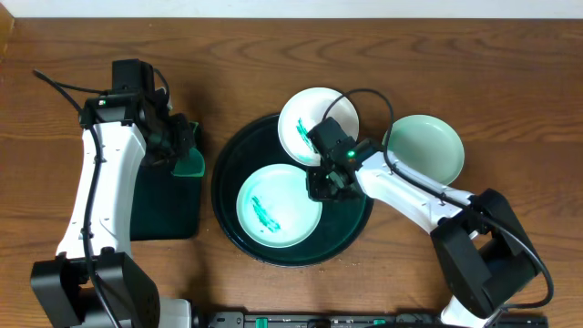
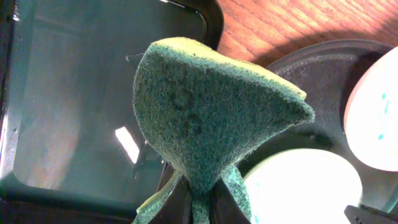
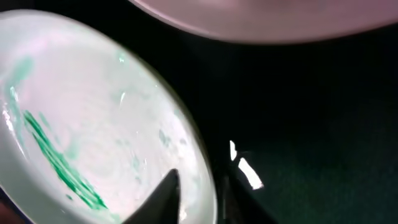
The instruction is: Clean dirty plates on tray and stack at the side
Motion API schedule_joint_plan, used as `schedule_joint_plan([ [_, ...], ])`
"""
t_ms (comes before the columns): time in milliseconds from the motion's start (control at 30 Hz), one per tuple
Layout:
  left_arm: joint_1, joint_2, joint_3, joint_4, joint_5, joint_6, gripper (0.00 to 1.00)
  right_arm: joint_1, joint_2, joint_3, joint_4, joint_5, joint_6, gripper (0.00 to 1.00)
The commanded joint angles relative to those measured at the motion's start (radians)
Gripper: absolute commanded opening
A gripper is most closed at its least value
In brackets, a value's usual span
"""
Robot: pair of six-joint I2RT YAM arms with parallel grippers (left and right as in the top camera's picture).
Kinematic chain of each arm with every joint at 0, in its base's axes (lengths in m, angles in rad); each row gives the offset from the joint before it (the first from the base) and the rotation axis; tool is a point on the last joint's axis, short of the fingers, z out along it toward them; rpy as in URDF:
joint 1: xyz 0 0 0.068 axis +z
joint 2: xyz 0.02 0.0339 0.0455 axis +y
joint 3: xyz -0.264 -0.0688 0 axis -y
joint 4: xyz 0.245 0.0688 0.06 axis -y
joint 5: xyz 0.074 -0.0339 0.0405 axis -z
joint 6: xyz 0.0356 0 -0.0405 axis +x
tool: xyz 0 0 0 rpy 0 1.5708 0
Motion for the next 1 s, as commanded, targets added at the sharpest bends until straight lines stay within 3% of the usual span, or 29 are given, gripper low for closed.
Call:
schedule_joint_plan([
  [0, 0.001, -0.011, 0.007, 0.002, 0.002, -0.01, 0.07, 0.007, 0.018, 0.026, -0.006, 0.0, -0.004, 0.31],
  [133, 0.001, -0.011, 0.004, 0.005, 0.002, -0.01, 0.07, 0.006, 0.019, 0.073, -0.049, -0.019, -0.078, 0.39],
  [433, 0.001, -0.01, 0.004, 0.013, 0.002, -0.021, 0.07, 0.005, 0.162, 0.258, -0.162, -0.041, -0.32, 0.38],
  [633, 0.001, -0.008, 0.004, 0.012, 0.002, -0.021, 0.07, 0.002, 0.286, 0.436, -0.276, -0.024, -0.393, 0.27],
  [967, 0.001, -0.008, 0.004, 0.013, 0.002, -0.021, 0.07, 0.003, 0.292, 0.454, -0.274, 0.004, -0.463, 0.13],
])
